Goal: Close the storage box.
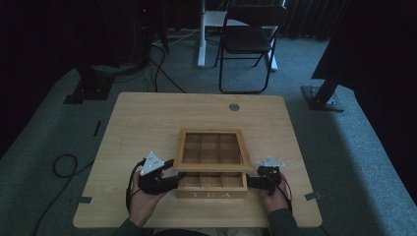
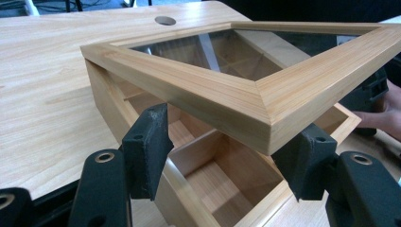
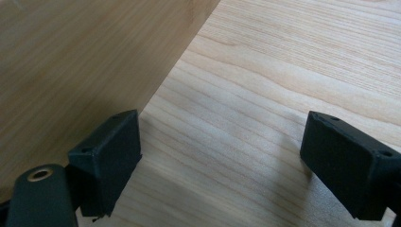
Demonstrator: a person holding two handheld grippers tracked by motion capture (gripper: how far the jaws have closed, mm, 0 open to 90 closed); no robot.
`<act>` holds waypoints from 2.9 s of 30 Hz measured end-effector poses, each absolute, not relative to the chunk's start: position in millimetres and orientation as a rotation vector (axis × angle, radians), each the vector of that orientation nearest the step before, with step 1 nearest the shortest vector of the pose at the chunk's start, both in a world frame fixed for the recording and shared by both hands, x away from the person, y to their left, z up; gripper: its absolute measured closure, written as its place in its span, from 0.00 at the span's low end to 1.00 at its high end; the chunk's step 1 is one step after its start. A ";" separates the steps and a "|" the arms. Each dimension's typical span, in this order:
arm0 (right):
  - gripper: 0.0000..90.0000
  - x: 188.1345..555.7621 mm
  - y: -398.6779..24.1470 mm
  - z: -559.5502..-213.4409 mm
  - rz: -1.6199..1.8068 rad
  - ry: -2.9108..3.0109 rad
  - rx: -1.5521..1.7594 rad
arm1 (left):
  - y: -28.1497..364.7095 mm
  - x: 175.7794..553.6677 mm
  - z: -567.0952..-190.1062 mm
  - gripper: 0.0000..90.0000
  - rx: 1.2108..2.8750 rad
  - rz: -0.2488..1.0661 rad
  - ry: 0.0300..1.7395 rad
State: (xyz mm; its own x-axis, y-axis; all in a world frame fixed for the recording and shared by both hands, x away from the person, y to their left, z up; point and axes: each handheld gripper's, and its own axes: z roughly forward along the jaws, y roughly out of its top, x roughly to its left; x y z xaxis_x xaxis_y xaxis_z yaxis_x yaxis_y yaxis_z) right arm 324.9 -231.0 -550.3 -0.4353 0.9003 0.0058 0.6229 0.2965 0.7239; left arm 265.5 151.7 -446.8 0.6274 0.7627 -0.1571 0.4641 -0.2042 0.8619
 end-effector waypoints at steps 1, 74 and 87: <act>0.14 324.9 -231.0 -550.4 0.933 2.167 1.362 | 151.8 265.1 -448.1 0.44 1.856 0.377 0.978; 0.14 324.9 -231.1 -550.4 0.933 2.167 1.362 | 142.5 243.9 -486.8 0.43 1.995 0.385 0.973; 0.14 324.9 -231.1 -550.4 0.932 2.168 1.361 | 143.8 240.6 -493.5 0.42 2.016 0.379 0.983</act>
State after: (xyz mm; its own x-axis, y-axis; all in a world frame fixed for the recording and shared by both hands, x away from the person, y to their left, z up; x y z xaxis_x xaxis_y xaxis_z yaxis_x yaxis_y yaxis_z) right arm 324.9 -231.1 -550.4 -0.4362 0.8998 0.0043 0.6221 0.2982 0.7239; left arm 240.6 143.8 -493.5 0.6468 0.7578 -0.0859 0.5038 -0.3400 0.7941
